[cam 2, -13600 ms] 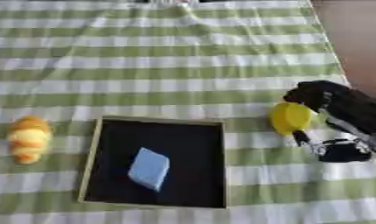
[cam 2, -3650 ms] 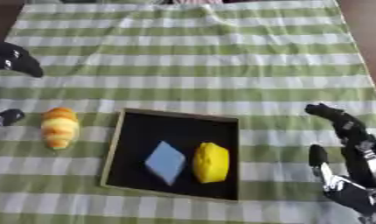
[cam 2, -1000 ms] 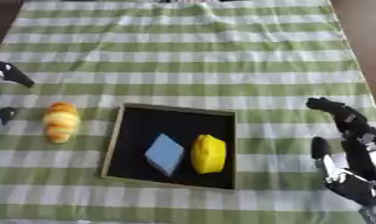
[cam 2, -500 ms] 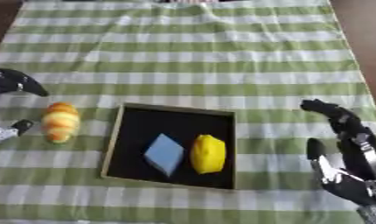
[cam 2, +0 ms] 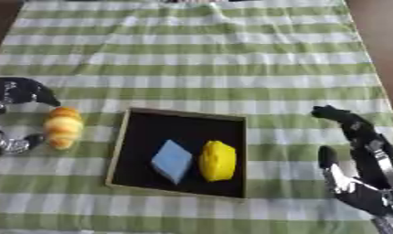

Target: Pick up objects on the table and place them in the box.

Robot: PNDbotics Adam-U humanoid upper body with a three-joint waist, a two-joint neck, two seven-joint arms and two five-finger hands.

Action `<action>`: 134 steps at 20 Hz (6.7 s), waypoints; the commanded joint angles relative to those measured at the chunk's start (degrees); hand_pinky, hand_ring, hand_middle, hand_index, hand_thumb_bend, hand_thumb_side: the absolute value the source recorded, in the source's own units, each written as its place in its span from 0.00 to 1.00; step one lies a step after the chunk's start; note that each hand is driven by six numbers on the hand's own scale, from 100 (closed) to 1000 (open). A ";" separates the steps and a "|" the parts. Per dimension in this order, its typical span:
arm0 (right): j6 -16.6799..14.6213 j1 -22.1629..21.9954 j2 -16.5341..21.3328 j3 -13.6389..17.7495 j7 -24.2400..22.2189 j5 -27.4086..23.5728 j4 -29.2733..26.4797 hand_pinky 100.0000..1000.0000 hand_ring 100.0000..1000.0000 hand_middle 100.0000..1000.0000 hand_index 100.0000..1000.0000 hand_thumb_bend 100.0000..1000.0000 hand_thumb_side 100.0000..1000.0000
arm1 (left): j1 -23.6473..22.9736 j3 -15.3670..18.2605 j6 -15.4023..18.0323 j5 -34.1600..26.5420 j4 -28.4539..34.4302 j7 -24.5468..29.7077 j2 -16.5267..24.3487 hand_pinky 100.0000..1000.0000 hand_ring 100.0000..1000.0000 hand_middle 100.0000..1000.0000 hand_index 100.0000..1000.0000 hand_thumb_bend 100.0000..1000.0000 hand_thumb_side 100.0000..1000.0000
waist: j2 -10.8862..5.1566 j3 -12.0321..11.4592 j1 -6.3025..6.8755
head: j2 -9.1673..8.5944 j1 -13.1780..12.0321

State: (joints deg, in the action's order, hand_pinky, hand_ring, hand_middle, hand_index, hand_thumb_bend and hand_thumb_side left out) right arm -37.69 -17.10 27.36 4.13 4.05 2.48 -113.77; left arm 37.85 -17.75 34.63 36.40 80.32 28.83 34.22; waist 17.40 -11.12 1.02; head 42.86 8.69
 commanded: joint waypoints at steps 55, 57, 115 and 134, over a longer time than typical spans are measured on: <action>0.65 -0.03 -2.50 -0.42 -0.74 1.08 -0.83 1.00 0.88 0.74 0.86 0.00 0.41 | 7.24 4.63 2.84 4.61 9.25 -13.16 -5.15 0.63 0.57 0.45 0.63 0.00 0.00 | -0.65 -0.56 -0.15 | -0.71 1.23; -0.09 -0.03 -2.33 -0.34 -0.46 0.85 -0.83 1.00 0.88 0.74 0.86 0.00 0.41 | 8.37 4.50 2.43 2.97 10.07 -11.97 -7.48 0.63 0.57 0.44 0.63 0.00 0.00 | -0.69 -0.54 -0.33 | -0.66 1.13; 1.18 0.31 -2.78 1.30 -0.06 -1.37 -0.83 1.00 0.88 0.74 0.86 0.00 0.41 | 4.87 5.79 3.51 8.27 5.00 3.04 -29.02 0.94 0.93 0.83 0.92 0.00 0.54 | -0.85 -1.01 0.45 | -1.28 3.39; 1.67 0.27 -3.25 1.01 -0.07 -1.00 -0.83 1.00 0.87 0.74 0.85 0.00 0.41 | 3.99 4.20 7.52 1.77 4.94 14.85 -28.45 1.00 1.00 0.95 1.00 0.03 0.80 | -0.82 -1.00 0.41 | -1.29 4.02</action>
State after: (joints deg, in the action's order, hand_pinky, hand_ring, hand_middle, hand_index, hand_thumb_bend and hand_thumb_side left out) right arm -36.13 -16.67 23.84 4.89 3.99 1.18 -113.76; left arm 41.29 -13.90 30.87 38.67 84.47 32.61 5.04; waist 17.65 -12.11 1.63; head 42.22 12.49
